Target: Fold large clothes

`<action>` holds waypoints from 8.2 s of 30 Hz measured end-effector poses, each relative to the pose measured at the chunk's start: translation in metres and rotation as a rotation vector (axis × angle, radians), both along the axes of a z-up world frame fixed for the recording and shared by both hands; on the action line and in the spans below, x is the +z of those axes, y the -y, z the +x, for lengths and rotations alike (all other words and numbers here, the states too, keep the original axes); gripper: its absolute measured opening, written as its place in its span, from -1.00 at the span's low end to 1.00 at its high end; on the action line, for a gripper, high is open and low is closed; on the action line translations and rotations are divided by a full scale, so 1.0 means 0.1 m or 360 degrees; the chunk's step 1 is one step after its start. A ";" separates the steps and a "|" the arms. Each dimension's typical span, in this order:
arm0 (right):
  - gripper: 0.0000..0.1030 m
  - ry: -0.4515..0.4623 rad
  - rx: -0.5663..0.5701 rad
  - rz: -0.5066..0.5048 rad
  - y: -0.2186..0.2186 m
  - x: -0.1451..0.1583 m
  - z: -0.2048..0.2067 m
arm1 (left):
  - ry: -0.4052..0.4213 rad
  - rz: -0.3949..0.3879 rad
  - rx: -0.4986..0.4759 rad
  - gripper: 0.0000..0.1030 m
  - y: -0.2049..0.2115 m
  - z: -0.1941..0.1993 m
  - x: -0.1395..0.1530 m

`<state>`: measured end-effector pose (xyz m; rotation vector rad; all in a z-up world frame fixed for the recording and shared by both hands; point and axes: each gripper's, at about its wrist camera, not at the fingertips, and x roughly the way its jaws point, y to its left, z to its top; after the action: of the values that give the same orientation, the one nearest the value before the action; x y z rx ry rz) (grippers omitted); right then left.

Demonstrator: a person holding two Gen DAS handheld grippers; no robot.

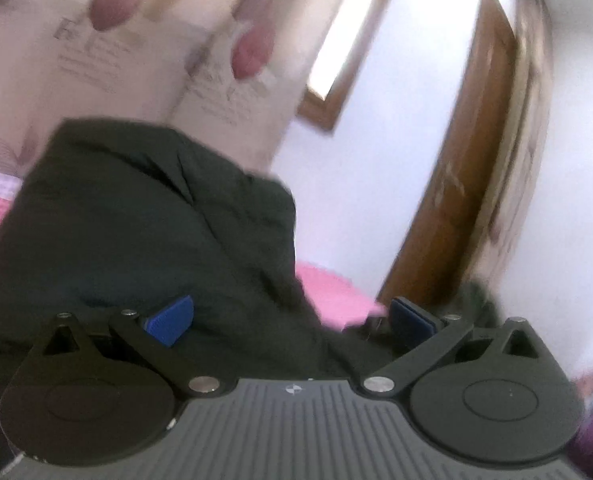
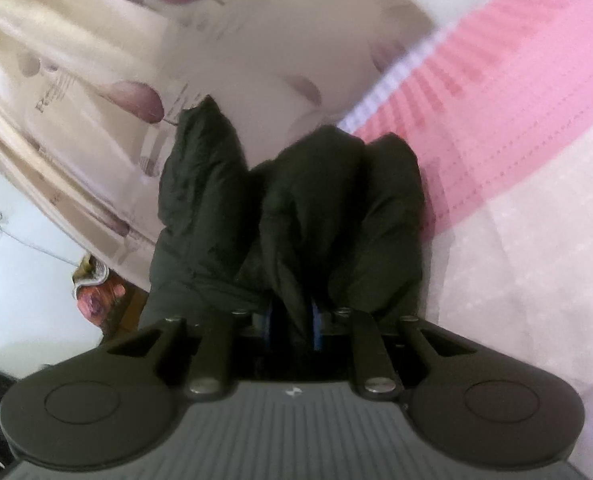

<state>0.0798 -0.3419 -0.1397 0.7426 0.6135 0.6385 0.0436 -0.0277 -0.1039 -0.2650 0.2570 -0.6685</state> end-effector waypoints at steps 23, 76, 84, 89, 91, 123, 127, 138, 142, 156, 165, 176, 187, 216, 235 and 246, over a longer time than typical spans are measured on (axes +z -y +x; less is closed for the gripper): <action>-0.72 0.0512 0.0279 -0.1194 -0.93 0.75 0.75 | -0.0089 0.0106 -0.0367 0.99 0.38 0.18 -0.28; -0.67 0.0646 0.0008 -0.1367 -0.54 0.25 -0.94 | 0.0039 0.0611 -0.0057 0.99 0.45 -0.04 -0.25; -0.64 0.0563 -0.0057 -0.1192 -0.39 0.35 -0.92 | 0.0050 0.0625 -0.0051 1.00 0.47 -0.05 -0.26; -0.64 0.0698 -0.0139 -0.1100 -0.37 0.63 -0.96 | 0.0051 0.0623 -0.0051 1.00 0.48 -0.06 -0.27; -0.64 0.0742 -0.0095 -0.1126 -0.46 0.72 -0.91 | 0.0051 0.0622 -0.0053 1.00 0.47 -0.05 -0.26; -0.65 0.0645 0.0006 -0.1131 -0.60 0.36 -0.73 | 0.0109 0.0509 0.0020 0.98 0.36 -0.14 -0.11; -0.65 0.0590 0.0047 -0.1051 -0.51 0.47 -0.70 | 0.0048 0.0521 -0.0075 0.94 0.48 -0.05 -0.18; -0.63 0.1007 0.0220 -0.1254 -1.07 1.44 -0.08 | 0.0049 0.0508 -0.0114 0.99 0.51 -0.07 -0.22; -0.64 0.0910 0.0328 -0.1653 -1.37 1.20 0.35 | 0.0052 0.0521 -0.0100 1.00 0.51 -0.10 -0.22; -0.74 0.0728 0.0142 -0.1385 -0.88 0.39 0.40 | -0.0013 0.0506 -0.0199 1.00 0.50 -0.05 -0.22; -0.66 0.0839 0.0200 -0.1219 -0.86 1.28 0.43 | -0.0045 0.0465 -0.0208 1.00 0.49 0.07 -0.23; -0.68 0.0920 0.0572 -0.1638 -2.25 1.18 1.11 | -0.0025 0.0448 -0.0194 1.00 0.48 0.05 -0.26; -0.69 0.0718 0.0682 -0.1763 -2.42 0.71 1.31 | -0.0015 0.0437 -0.0201 1.00 0.45 0.01 -0.28; -0.40 0.0377 0.0186 -0.1167 -0.82 0.83 0.51 | -0.0015 0.0505 -0.0189 1.00 0.52 0.02 -0.25; -0.46 0.0021 0.0063 -0.0555 -0.36 0.56 -0.79 | 0.0138 0.0336 0.0115 1.00 -0.04 -0.46 0.16; -0.53 0.0037 -0.0023 -0.0256 0.05 0.09 -0.86 | 0.0034 0.0311 0.0150 1.00 -0.16 -0.33 0.11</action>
<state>-0.0060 -0.3467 -0.1305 0.5883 0.6296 0.5766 0.0105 -0.0121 -0.0927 -0.0824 0.2855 -0.5484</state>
